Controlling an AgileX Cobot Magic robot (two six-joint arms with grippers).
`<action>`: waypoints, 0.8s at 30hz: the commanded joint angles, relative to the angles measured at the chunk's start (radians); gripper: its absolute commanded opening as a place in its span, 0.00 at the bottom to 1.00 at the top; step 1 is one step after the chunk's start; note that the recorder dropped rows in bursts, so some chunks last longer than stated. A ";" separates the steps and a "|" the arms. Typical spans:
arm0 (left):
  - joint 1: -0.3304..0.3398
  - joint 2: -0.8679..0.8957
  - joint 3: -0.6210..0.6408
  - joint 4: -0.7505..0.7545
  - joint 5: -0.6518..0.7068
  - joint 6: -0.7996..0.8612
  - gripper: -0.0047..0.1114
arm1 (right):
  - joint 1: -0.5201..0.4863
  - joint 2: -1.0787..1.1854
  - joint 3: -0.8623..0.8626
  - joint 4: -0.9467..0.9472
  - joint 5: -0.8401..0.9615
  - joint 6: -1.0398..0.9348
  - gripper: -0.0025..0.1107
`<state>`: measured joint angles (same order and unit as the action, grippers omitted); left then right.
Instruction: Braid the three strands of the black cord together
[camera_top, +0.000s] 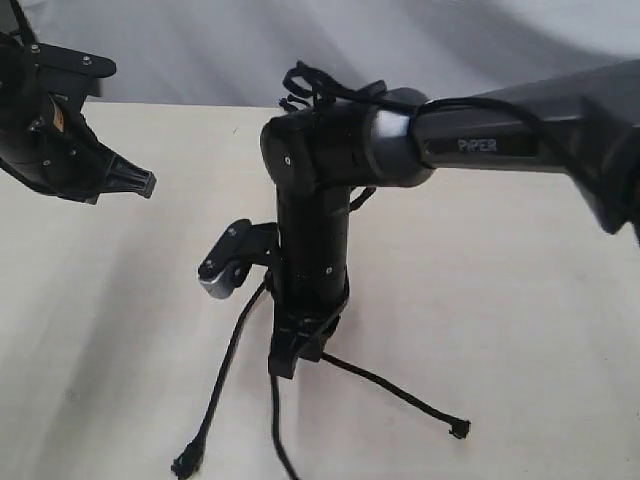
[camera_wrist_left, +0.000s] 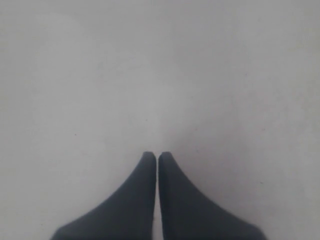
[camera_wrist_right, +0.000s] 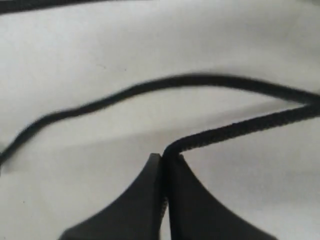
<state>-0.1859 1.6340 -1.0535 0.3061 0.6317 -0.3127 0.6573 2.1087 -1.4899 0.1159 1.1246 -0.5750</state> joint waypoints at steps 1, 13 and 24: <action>0.002 -0.002 0.000 -0.004 0.003 0.005 0.06 | -0.039 -0.065 0.003 -0.136 0.013 0.131 0.03; 0.002 -0.002 0.000 -0.008 0.003 0.005 0.06 | -0.215 -0.040 0.003 -0.211 -0.014 0.197 0.09; 0.002 -0.002 0.000 -0.052 0.017 0.025 0.06 | -0.242 -0.083 0.003 -0.222 -0.180 0.288 0.79</action>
<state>-0.1859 1.6340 -1.0535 0.2949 0.6317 -0.3039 0.4450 2.0794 -1.4859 -0.0941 1.0179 -0.3324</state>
